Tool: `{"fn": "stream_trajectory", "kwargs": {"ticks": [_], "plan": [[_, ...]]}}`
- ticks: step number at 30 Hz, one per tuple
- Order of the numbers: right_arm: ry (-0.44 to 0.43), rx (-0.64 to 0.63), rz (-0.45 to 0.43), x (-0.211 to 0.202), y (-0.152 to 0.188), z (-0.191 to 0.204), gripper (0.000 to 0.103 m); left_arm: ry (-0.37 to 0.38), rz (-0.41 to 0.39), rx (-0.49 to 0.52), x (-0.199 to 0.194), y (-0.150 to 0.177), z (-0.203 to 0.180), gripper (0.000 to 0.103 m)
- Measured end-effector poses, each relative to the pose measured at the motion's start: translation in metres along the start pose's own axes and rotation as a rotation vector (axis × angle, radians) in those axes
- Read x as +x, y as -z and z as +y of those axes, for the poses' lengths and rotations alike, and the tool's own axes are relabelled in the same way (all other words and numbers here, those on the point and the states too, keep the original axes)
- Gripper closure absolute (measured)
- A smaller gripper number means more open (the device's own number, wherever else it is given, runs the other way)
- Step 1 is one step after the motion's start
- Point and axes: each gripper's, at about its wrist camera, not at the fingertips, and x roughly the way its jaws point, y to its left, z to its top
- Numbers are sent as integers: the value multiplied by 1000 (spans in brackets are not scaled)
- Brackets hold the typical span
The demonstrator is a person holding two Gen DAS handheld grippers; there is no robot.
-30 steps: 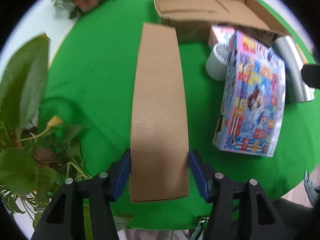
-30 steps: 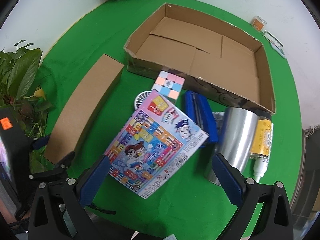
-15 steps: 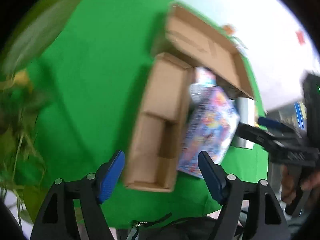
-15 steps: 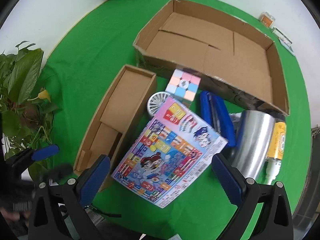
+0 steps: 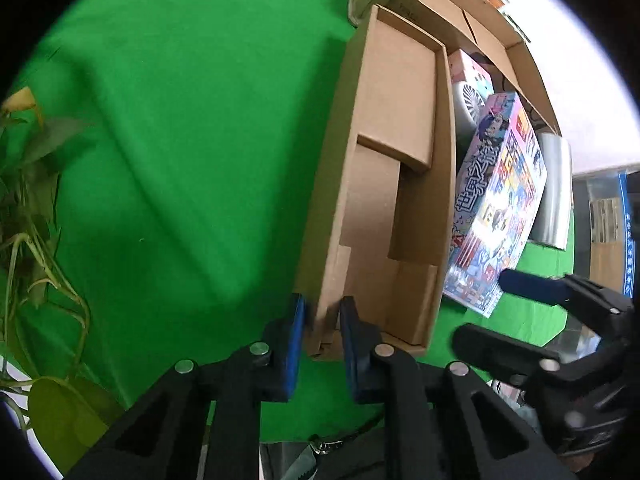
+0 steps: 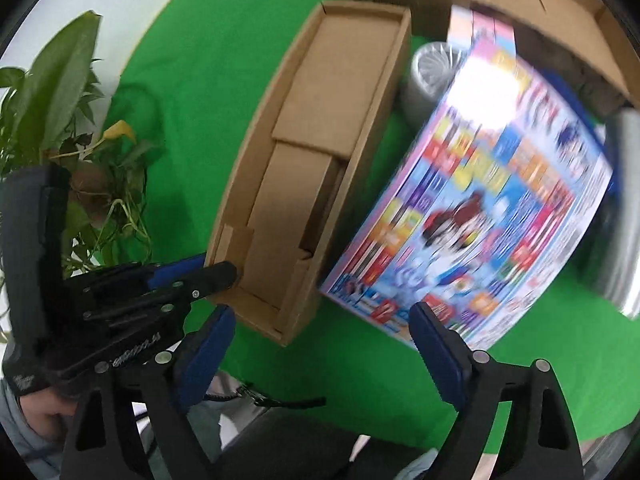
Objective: Organize rigid objects
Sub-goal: 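Carry the divider strip over the open cardboard box with the left gripper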
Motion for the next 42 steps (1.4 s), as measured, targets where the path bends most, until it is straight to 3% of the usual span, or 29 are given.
{"fn": "stream_trajectory", "kwargs": {"ticks": [2,8,9,13,17,20,26,30,35,37,42], "plan": [[-15,24,7,11,2,1,28,-2,12,5,0,1,-2,87],[-33,90,45,46,6,5,70,-1,49,10,2,-5,-11,87],[-35,102,56,52,6,4,81,-3,52,12,8,-9,-16,87],[-13,109,69,58,7,9,83,-26,66,52,10,-13,-25,88],[-22,80,30,38,1,21,84,-41,-6,106,-17,-14,-45,89],[-2,-1,-44,2,2,37,84,-56,-55,135,-46,-15,-59,88],[-15,-83,-256,-87,-12,54,84,-56,-247,174,-119,-31,-96,88],[-25,-44,-395,-137,-29,39,84,-23,-350,199,-147,-68,-124,88],[-36,12,-485,-185,-73,-6,84,-47,-451,292,-159,-116,-162,88],[-33,24,-509,-199,-92,-19,85,-61,-475,323,-160,-139,-176,88],[-44,38,-545,-225,-156,-54,85,-19,-487,293,-159,-190,-173,88]]}}
